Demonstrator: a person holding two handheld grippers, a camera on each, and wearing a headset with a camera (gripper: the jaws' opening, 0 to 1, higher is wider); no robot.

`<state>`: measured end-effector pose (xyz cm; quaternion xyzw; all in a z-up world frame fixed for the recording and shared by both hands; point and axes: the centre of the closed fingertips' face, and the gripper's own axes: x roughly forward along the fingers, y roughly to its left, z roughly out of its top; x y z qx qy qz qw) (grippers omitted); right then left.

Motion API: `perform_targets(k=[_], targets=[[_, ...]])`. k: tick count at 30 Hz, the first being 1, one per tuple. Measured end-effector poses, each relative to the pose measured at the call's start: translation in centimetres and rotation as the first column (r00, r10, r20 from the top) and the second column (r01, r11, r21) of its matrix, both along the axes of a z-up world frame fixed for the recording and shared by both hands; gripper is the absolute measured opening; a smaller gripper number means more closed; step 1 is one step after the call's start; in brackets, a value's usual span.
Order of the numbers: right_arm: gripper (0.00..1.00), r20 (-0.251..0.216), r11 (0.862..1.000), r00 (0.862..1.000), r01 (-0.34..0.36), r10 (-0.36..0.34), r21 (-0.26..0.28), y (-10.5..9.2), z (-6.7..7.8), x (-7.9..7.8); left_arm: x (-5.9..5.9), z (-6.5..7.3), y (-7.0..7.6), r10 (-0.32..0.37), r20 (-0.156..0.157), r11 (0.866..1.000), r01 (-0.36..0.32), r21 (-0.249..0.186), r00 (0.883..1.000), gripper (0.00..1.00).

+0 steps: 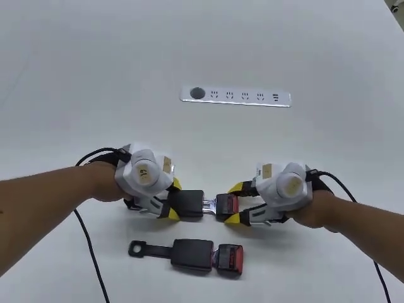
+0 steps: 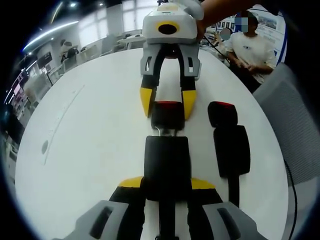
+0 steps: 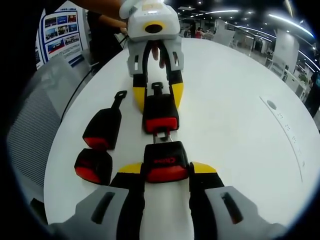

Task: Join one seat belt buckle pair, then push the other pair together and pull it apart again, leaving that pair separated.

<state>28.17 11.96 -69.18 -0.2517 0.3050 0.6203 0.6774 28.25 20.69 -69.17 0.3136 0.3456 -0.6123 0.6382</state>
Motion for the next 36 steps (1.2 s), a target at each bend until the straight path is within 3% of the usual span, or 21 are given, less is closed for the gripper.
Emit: perform_targets(k=[10, 25, 36], targets=[[0.33, -0.002, 1.000, 1.000, 0.002, -0.002, -0.002, -2.0, 0.1, -0.5, -0.1, 0.1, 0.0, 0.008, -0.001, 1.000, -0.008, -0.006, 1.000, 0.32], [0.33, -0.012, 0.999, 0.999, 0.039, -0.039, -0.014, -6.7, 0.8, -0.3, 0.0, -0.1, -0.1, 0.006, -0.003, 1.000, -0.006, -0.008, 1.000, 0.33], [0.34, -0.016, 0.997, 0.997, 0.076, -0.076, -0.006, -8.2, 1.1, -0.3, 0.0, 0.0, -0.1, 0.006, -0.003, 1.000, -0.006, -0.011, 1.000, 0.33]])
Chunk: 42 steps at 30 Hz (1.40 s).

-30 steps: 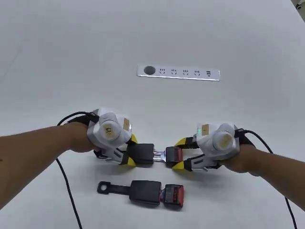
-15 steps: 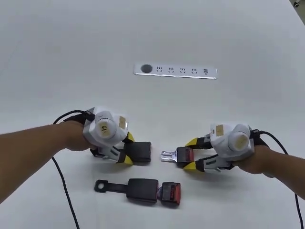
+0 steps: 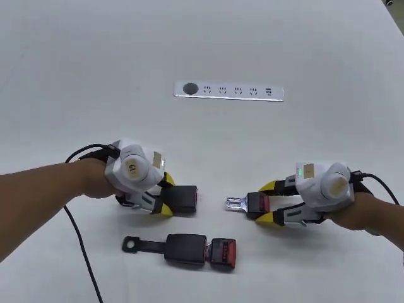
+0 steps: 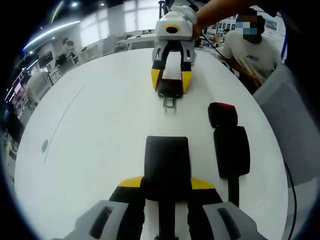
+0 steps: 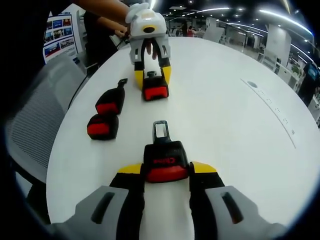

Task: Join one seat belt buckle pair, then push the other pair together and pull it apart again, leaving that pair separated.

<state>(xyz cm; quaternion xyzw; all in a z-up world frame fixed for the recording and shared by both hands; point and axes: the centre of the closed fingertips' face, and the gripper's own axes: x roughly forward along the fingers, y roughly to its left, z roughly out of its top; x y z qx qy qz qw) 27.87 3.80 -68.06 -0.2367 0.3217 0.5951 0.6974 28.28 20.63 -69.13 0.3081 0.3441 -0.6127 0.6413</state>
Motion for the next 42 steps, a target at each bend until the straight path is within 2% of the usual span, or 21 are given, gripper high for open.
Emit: perform_targets(k=[5, 16, 23, 32, 34, 36, 40, 42], targets=[[0.34, 0.004, 1.000, 1.000, 0.010, -0.010, 0.003, -0.6, 0.0, 0.1, 0.0, 0.0, 0.0, 0.001, -0.002, 1.000, -0.001, -0.004, 1.000, 0.33], [0.34, 0.002, 1.000, 1.000, 0.012, -0.012, -0.007, -2.0, 0.0, -0.6, -0.1, 0.2, -0.1, 0.006, -0.006, 1.000, -0.006, -0.002, 1.000, 0.33], [0.34, 0.001, 1.000, 1.000, 0.021, -0.021, -0.013, -3.3, -0.4, -0.2, -0.1, 0.2, -0.1, 0.011, -0.011, 1.000, -0.011, 0.004, 1.000, 0.33], [0.34, 0.022, 1.000, 1.000, 0.003, -0.002, -0.023, -3.3, -0.7, -0.3, -0.1, 0.3, -0.1, 0.028, -0.022, 1.000, -0.028, 0.008, 0.999, 0.34], [0.35, 0.033, 0.999, 0.999, -0.002, 0.003, -0.033, -3.2, -0.7, -0.5, -0.2, 0.3, -0.3, 0.018, -0.015, 1.000, -0.017, 0.016, 1.000, 0.34], [0.35, 0.029, 0.999, 0.999, 0.021, -0.019, -0.037, -3.2, -0.6, -0.5, -0.1, 0.3, -0.3, 0.031, -0.021, 0.999, -0.031, 0.019, 0.999, 0.34], [0.41, 0.002, 0.990, 0.991, 0.134, -0.134, -0.038, -3.8, -0.8, -0.1, -0.1, 0.4, -0.4, 0.113, -0.049, 0.994, -0.113, 0.004, 0.992, 0.37], [0.49, 0.021, 0.987, 0.988, 0.156, -0.155, -0.030, -4.1, -0.8, 0.1, -0.1, 0.4, -0.1, 0.145, -0.050, 0.989, -0.144, 0.019, 0.988, 0.47]])
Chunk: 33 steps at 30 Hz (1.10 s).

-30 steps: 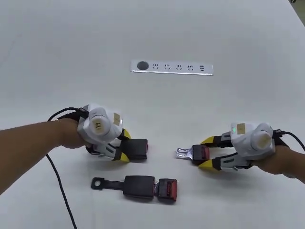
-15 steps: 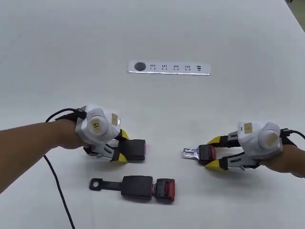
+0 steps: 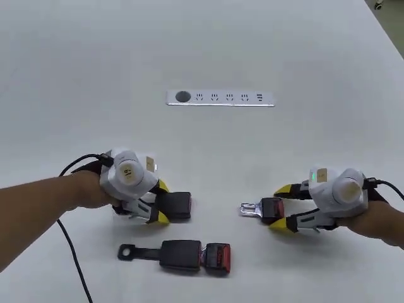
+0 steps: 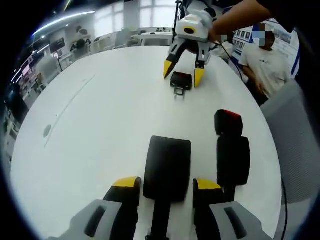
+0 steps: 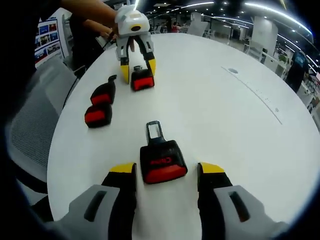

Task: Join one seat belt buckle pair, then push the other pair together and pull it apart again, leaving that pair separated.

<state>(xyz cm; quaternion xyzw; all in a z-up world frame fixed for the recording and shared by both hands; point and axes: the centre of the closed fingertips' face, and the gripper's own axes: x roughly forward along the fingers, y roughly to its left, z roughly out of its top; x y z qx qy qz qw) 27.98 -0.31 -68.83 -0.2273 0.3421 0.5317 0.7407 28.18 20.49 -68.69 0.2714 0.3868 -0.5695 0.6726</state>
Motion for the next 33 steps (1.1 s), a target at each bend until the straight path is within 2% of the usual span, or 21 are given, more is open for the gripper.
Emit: perform_targets(k=[2, 4, 6, 7, 9, 12, 13, 14, 15, 17, 19, 20, 22, 23, 24, 25, 27, 29, 31, 32, 33], targets=[[0.53, 0.010, 0.999, 0.998, 0.055, -0.055, -0.001, -0.6, 0.1, 0.1, -0.2, 0.5, -0.1, 0.046, -0.020, 0.998, -0.046, -0.034, 0.999, 0.59], [0.56, 0.030, 0.994, 0.994, 0.106, -0.106, 0.018, -1.0, 0.6, 0.4, 0.3, 1.0, -0.1, 0.116, -0.021, 0.990, -0.117, -0.076, 0.993, 0.64], [0.61, 0.045, 0.984, 0.984, 0.170, -0.173, 0.049, -1.2, 1.1, 0.6, 0.9, 1.2, 0.3, 0.181, -0.011, 0.979, -0.181, -0.091, 0.983, 0.72], [0.64, 0.058, 0.976, 0.975, 0.211, -0.214, 0.061, -1.4, 1.4, 0.8, 1.0, 1.7, 0.3, 0.214, -0.005, 0.971, -0.213, -0.113, 0.977, 0.76], [0.67, 0.091, 0.951, 0.949, 0.292, -0.301, 0.099, -1.4, 2.4, 1.1, 1.1, 2.3, 0.3, 0.273, -0.015, 0.951, -0.272, -0.146, 0.962, 0.81], [0.73, 0.104, 0.913, 0.913, 0.377, -0.395, 0.159, -0.9, 3.7, 1.1, 1.3, 2.9, 0.6, 0.323, 0.004, 0.933, -0.317, -0.169, 0.947, 0.86], [0.74, 0.122, 0.900, 0.898, 0.400, -0.422, 0.172, -0.9, 4.1, 1.1, 1.5, 3.4, 0.8, 0.356, 0.011, 0.919, -0.348, -0.187, 0.934, 0.88], [0.75, 0.123, 0.895, 0.893, 0.408, -0.432, 0.179, -0.8, 4.2, 1.0, 1.4, 3.6, 1.0, 0.375, 0.014, 0.911, -0.365, -0.191, 0.927, 0.90], [0.75, 0.118, 0.874, 0.875, 0.442, -0.470, 0.199, -0.7, 4.6, 0.9, 1.4, 3.9, 1.2, 0.390, 0.014, 0.903, -0.379, -0.201, 0.921, 0.91], [0.77, 0.100, 0.848, 0.852, 0.486, -0.514, 0.213, -0.6, 5.0, 0.5, 1.1, 4.7, 1.6, 0.424, 0.015, 0.886, -0.411, -0.213, 0.906, 0.92], [0.78, 0.108, 0.843, 0.848, 0.487, -0.519, 0.230, -0.2, 5.5, 0.1, 0.7, 5.7, 1.7, 0.475, 0.001, 0.852, -0.460, -0.250, 0.880, 0.96], [0.79, 0.111, 0.838, 0.844, 0.492, -0.526, 0.235, -0.1, 5.9, -0.1, 0.5, 6.2, 1.8, 0.487, 0.001, 0.842, -0.469, -0.265, 0.873, 0.98], [0.81, 0.127, 0.823, 0.825, 0.510, -0.550, 0.251, -0.1, 6.5, -0.2, 0.1, 6.5, 2.8, 0.512, 0.022, 0.832, -0.489, -0.261, 0.859, 0.98], [0.82, 0.128, 0.811, 0.814, 0.523, -0.566, 0.264, -0.1, 6.8, -0.2, -0.1, 6.6, 3.3, 0.524, 0.019, 0.824, -0.501, -0.263, 0.851, 0.99], [0.83, 0.129, 0.802, 0.805, 0.534, -0.579, 0.269, -0.1, 7.0, -0.2, -0.3, 6.8, 3.4, 0.538, 0.013, 0.813, -0.514, -0.273, 0.843, 0.99], [0.84, 0.137, 0.792, 0.794, 0.543, -0.592, 0.278, 0.1, 7.4, -0.5, -0.5, 7.3, 3.7, 0.559, 0.007, 0.793, -0.532, -0.297, 0.829, 0.99], [0.88, 0.140, 0.777, 0.779, 0.558, -0.611, 0.292, 0.3, 8.0, -0.8, -0.8, 7.9, 4.3, 0.591, 0.014, 0.766, -0.556, -0.324, 0.807, 1.00], [0.90, 0.144, 0.766, 0.766, 0.570, -0.626, 0.298, 0.6, 8.7, -1.1, -1.2, 8.1, 4.8, 0.604, 0.018, 0.755, -0.566, -0.330, 0.796, 1.00], [0.92, 0.139, 0.750, 0.753, 0.584, -0.643, 0.310, 0.7, 9.3, -1.6, -2.5, 8.6, 5.1, 0.611, 0.016, 0.749, -0.571, -0.337, 0.792, 1.00], [0.93, 0.145, 0.749, 0.749, 0.586, -0.646, 0.311, 0.8, 9.5, -1.8, -2.6, 8.5, 5.6, 0.618, 0.020, 0.743, -0.575, -0.344, 0.786, 1.00], [0.94, 0.157, 0.747, 0.744, 0.586, -0.649, 0.313, 0.8, 9.8, -2.1, -3.0, 8.9, 5.9, 0.629, 0.018, 0.728, -0.581, -0.364, 0.777, 1.00]])
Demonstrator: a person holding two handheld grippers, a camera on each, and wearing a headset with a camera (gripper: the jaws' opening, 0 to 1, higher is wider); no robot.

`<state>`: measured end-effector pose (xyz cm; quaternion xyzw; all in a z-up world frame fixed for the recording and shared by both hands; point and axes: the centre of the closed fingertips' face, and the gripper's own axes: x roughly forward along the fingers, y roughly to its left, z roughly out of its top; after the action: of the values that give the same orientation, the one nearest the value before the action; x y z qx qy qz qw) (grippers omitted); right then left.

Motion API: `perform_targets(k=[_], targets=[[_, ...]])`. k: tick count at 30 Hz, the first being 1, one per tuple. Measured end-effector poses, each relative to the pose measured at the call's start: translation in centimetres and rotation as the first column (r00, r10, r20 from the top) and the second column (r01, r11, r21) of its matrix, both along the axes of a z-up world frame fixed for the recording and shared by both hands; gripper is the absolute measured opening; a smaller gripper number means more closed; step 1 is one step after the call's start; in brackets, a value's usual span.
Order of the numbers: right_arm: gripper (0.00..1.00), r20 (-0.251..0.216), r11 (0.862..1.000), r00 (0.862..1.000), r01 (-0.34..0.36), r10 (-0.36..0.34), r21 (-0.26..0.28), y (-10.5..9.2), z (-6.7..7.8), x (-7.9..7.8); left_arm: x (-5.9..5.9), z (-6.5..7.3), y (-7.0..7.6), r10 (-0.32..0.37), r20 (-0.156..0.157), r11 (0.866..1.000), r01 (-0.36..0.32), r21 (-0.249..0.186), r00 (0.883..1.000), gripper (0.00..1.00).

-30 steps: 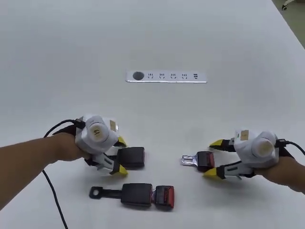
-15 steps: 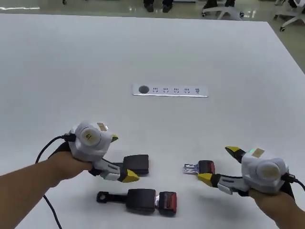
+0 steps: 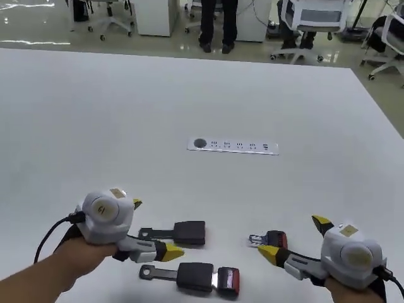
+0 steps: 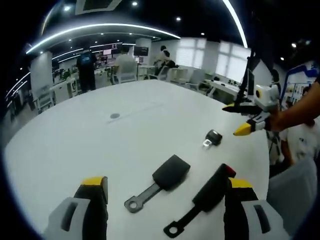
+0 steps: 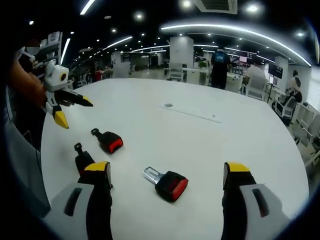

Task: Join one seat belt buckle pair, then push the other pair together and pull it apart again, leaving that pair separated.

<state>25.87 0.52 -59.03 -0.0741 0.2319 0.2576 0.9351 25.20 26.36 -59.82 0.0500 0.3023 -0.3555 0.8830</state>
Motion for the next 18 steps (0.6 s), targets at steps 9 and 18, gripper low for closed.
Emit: perform_targets(k=[9, 18], targets=[[0.98, 0.009, 0.999, 0.999, 0.031, -0.031, 0.019, 0.6, 0.5, -3.0, -3.3, 2.2, 2.0, 0.080, 0.053, 0.995, -0.076, -0.060, 0.995, 1.00], [1.00, 0.028, 0.999, 0.999, 0.042, -0.043, 0.021, 0.4, 1.2, -5.9, -6.7, 3.0, 3.5, 0.114, 0.058, 0.991, -0.110, -0.078, 0.992, 1.00]])
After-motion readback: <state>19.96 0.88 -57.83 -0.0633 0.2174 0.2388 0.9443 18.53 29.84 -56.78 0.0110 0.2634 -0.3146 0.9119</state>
